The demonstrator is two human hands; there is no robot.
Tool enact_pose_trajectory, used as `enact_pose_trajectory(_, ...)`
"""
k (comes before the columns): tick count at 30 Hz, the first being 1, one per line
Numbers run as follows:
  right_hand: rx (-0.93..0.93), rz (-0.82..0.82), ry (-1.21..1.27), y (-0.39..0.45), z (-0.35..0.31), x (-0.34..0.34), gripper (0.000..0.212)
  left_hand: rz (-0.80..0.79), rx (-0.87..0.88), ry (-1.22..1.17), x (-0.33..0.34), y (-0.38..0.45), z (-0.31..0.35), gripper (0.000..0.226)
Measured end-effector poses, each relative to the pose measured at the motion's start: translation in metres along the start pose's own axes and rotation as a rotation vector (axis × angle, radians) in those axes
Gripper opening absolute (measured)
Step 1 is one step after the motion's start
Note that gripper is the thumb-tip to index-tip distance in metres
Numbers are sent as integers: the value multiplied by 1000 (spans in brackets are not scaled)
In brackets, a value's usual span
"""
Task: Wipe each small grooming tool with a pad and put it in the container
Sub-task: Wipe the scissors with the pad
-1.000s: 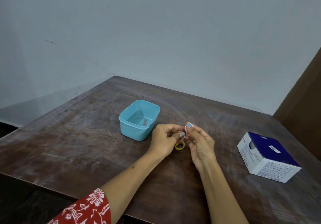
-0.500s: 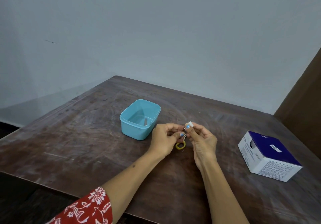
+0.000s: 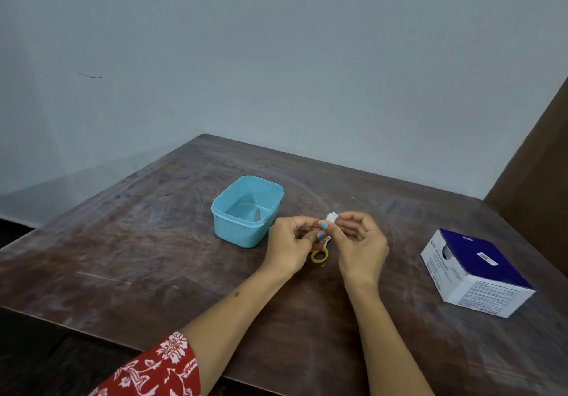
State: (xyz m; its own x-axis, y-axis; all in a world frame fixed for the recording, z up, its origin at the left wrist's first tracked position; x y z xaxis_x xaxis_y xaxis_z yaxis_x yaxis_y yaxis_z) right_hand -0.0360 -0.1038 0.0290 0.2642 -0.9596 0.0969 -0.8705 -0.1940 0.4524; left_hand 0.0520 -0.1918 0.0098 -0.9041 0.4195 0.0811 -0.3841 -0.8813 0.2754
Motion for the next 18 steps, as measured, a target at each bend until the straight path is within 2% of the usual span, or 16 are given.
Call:
enact_pose_trajectory(2, -106, -5, -53, -4, -2, 2, 31, 25, 15, 8, 0, 0, 0, 22)
enact_pose_trajectory(8, -240, -29, -95, -8, -3, 2, 19, 30, -13, -9, -2, 2, -1, 24)
enact_pose_trajectory(10, -188, 0, -91, -7, -1, 1, 19, -1, -17, -6, -1, 1, 0, 27)
enact_pose_trajectory(14, 36, 30, 10, -3, 3, 0, 18, -18, -25, -5, 1, -2, 1, 32)
enact_pose_trajectory(18, -54, 12, -49, -6, -2, 1, 20, 11, -41, -12, 0, -2, 1, 30)
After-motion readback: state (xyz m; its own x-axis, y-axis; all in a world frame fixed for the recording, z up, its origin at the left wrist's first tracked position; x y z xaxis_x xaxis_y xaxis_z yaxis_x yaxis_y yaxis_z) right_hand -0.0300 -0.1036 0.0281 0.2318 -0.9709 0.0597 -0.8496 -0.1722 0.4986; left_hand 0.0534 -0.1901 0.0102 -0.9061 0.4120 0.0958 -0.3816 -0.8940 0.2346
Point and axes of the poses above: each hand's wrist, its own y-axis towards the middle knuckle, its own x-axis out of the palm, z = x × y, the point moved 3 cm from there along y, towards the middle knuckle, and after that the axes turned 12 degrees about z, right-handed, at the moved point
